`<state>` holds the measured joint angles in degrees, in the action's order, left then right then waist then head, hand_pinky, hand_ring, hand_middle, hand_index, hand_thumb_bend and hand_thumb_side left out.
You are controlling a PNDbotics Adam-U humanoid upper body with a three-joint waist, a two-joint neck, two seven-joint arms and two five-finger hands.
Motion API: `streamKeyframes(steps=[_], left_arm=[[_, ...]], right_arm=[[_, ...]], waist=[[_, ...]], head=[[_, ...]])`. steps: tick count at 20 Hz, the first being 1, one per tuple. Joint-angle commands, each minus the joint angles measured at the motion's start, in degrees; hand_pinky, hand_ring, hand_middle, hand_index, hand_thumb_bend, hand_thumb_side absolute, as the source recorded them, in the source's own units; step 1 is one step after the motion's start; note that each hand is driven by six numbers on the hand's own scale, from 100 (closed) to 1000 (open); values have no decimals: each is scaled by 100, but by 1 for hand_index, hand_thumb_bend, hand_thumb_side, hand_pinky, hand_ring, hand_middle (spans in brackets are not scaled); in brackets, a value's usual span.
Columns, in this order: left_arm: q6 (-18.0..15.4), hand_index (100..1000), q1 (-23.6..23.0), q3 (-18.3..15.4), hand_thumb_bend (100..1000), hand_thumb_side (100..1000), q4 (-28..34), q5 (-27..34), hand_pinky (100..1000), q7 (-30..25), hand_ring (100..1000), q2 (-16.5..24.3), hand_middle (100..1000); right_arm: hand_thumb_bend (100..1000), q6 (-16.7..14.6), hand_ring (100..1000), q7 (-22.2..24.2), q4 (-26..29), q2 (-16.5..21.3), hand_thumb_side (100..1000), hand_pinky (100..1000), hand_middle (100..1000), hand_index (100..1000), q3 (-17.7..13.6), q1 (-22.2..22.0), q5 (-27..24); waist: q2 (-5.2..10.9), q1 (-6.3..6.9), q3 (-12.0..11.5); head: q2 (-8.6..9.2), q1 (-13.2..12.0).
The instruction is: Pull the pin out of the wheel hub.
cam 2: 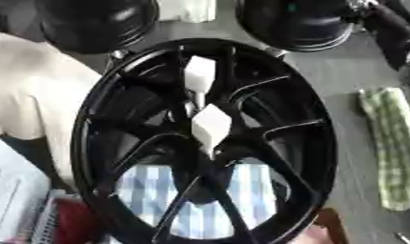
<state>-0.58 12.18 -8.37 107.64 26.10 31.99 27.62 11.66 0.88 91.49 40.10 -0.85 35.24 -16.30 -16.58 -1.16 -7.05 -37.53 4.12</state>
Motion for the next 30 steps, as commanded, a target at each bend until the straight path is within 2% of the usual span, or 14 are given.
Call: streamKeyframes(steps=[1, 7, 11, 15, 20, 26, 30], left_arm=[[-5, 767, 18, -70, 362, 695, 118, -15, 756, 13, 683, 92, 624], [10, 765, 12, -53, 360, 696, 116, -25, 756, -6, 683, 101, 624], [15, 766, 4, -56, 358, 697, 115, -34, 757, -10, 683, 111, 624], [26, 765, -2, -45, 356, 699, 110, -42, 757, -20, 683, 125, 624], [39, 765, -5, -27, 353, 702, 105, -53, 757, -36, 683, 150, 624], [61, 765, 5, 2, 348, 707, 104, -60, 758, -64, 683, 173, 624], [75, 765, 19, 24, 345, 709, 104, -60, 758, -86, 683, 189, 625]], right_arm=[[100, -28, 731, 21, 126, 246, 543, 862, 713, 735, -67, 69, 18], [100, -74, 733, 146, 171, 408, 531, 861, 716, 737, -15, 132, 128], [100, -217, 744, 460, 257, 656, 526, 860, 728, 756, 96, 251, 280], [106, -684, 745, 1389, 503, 1019, 509, 854, 728, 753, 246, 458, 826], [127, -1431, 755, 2428, 1026, 1403, 479, 852, 737, 754, 422, 713, 1438], [163, -2049, 767, 3653, 1630, 1708, 447, 861, 745, 753, 743, 1013, 1507], [208, -2294, 772, 4382, 1984, 1819, 443, 866, 748, 754, 951, 1222, 1436]], waist=[[77, 19, 7], [75, 14, 14], [67, 3, 14], [56, -15, 25], [44, -46, 33], [15, -81, 6], [-2, -108, -15]], head=[[-17, -7], [-39, -29], [-76, -38], [-98, -46], [-118, -63], [-124, -57], [-102, -45]])
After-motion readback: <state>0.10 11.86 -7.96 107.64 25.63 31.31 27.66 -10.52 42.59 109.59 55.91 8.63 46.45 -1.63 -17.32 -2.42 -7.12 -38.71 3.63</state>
